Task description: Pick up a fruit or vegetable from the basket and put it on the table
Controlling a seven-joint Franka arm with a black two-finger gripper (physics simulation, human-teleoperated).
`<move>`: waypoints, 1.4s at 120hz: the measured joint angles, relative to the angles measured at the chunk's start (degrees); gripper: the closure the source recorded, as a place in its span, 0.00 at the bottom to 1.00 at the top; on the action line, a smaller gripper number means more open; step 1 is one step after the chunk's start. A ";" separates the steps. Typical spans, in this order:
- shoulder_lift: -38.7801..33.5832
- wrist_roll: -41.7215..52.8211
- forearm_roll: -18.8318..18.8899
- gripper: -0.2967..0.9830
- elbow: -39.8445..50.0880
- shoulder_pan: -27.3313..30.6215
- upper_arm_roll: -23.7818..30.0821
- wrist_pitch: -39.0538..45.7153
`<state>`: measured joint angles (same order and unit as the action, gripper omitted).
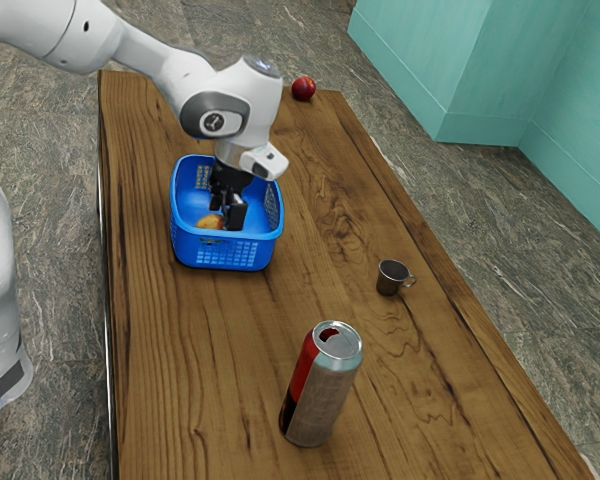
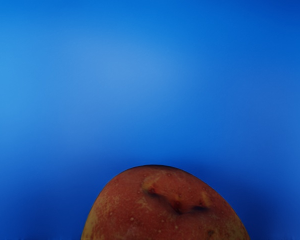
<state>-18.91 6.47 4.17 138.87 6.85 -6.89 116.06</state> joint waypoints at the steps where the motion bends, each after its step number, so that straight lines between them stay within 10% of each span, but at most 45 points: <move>1: 0.03 0.00 0.00 0.23 0.02 0.00 -0.01 0.00; 24: 1.03 -0.03 -0.03 0.25 0.11 0.01 -0.31 0.05; 58: 1.60 -0.24 0.38 0.55 0.02 -0.01 -0.30 0.25; 132: 2.03 -0.15 0.39 0.54 -15.58 -1.47 0.72 -7.36; 168: 20.05 0.23 -0.88 0.53 -39.46 -2.73 0.48 -14.91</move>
<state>1.14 6.70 3.30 99.41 4.12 -6.41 101.15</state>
